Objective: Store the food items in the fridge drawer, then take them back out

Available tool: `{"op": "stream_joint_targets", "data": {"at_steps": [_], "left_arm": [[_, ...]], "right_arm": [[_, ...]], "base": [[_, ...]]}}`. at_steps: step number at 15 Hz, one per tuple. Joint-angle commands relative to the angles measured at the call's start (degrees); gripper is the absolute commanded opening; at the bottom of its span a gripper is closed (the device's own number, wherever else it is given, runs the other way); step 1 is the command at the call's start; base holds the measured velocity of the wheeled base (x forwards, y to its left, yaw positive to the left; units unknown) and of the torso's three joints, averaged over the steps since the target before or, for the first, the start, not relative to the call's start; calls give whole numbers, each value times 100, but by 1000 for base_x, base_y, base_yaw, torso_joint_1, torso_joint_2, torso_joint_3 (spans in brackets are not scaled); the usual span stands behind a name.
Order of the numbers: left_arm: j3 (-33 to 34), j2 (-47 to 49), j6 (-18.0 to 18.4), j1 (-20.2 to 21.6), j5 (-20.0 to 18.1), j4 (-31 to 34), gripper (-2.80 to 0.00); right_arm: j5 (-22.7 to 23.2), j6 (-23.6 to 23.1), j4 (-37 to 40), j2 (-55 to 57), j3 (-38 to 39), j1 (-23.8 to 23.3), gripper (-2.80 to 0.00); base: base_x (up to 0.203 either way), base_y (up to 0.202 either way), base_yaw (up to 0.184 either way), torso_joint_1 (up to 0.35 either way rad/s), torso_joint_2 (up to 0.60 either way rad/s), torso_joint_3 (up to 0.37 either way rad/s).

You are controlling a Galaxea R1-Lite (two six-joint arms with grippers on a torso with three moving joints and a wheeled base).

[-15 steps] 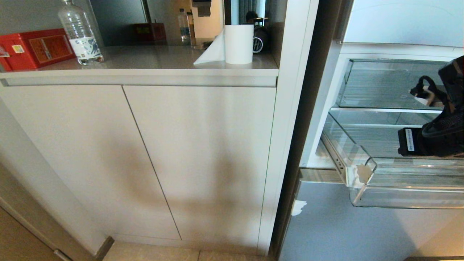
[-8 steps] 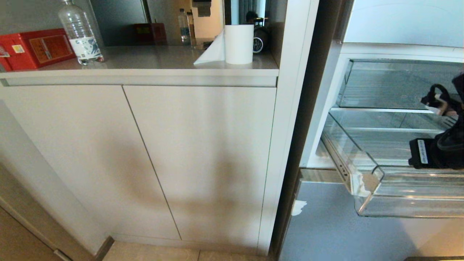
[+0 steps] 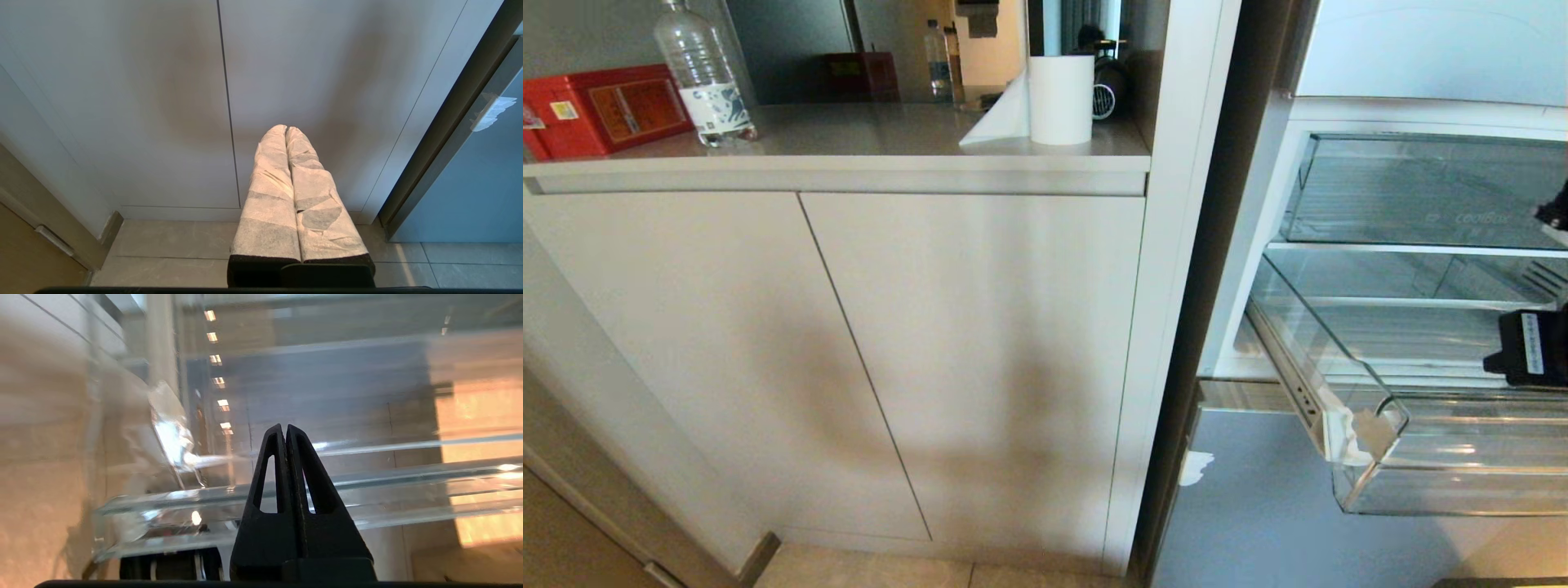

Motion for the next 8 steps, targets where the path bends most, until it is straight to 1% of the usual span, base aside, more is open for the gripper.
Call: {"op": "stream_joint_targets", "data": {"at_steps": [1,5,8], "left_arm": [[0,9,4,2,2,0,-280],[0,9,-4,2,2,0,-280],[0,9,3,2,2,0,-280]], "right_arm": [[-11,-2,-46,-583,65,19,-280],[-21,-80,-79,-2248,342,38,-280],[-4,-262,-111,-3744,961,47,-280]], "base": [[0,0,0,0,0,0],[0,0,0,0,0,0],[0,0,0,0,0,0]]}}
